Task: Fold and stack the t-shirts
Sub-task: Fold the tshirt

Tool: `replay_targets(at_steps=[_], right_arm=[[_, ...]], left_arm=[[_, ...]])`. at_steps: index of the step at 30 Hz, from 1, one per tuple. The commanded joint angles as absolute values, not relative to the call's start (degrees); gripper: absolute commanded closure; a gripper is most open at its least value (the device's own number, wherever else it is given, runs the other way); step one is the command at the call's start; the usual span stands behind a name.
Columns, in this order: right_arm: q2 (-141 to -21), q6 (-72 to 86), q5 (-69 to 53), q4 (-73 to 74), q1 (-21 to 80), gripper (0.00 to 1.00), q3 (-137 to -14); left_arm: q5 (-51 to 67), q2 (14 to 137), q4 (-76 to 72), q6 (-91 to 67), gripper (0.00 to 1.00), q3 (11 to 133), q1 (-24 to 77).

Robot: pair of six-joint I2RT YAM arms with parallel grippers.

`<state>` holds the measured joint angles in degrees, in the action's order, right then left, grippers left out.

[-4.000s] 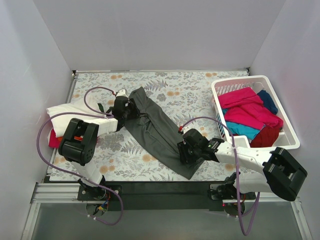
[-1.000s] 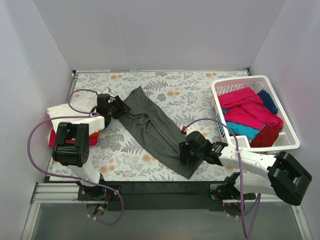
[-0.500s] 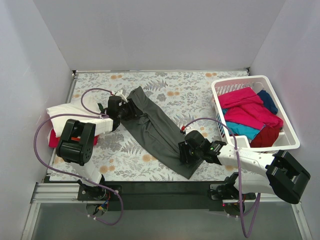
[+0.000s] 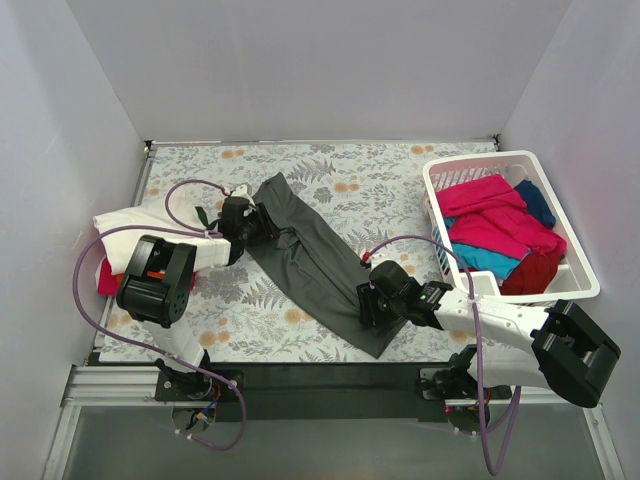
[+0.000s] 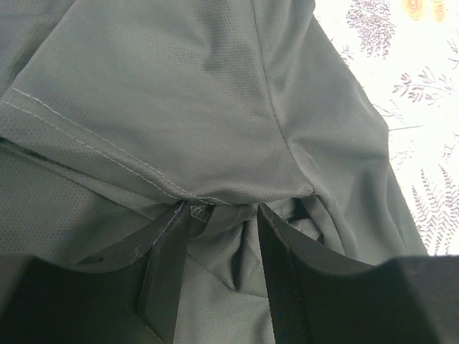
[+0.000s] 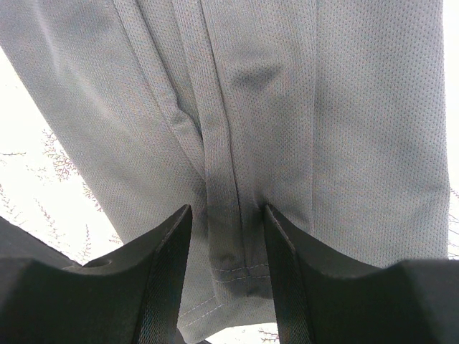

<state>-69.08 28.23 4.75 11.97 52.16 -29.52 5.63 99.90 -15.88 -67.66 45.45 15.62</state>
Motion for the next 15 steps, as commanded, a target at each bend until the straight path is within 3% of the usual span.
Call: replay_targets(at_steps=[1,6,11,15], right_arm=[[-71.46,27.86,5.54,18.19,52.38,0.6,-27.51],[-70.84,28.04,4.92,18.46,52.38,0.71,-26.72],[-69.53,28.3,4.39,19.24,53.08,0.98,-26.02],[-66.45,29.18,5.1,21.62,54.4,0.99,-26.36]], left_arm=[[2.55,98.08,-16.61,-66.01,0.6,45.44,15.91],[0.88,99.14,-15.73,-67.15,0.59,45.79,15.91],[-2.1,100.28,-13.89,-67.59,0.58,46.84,16.0],[-4.3,100.55,-12.84,-67.5,0.58,47.02,15.91]])
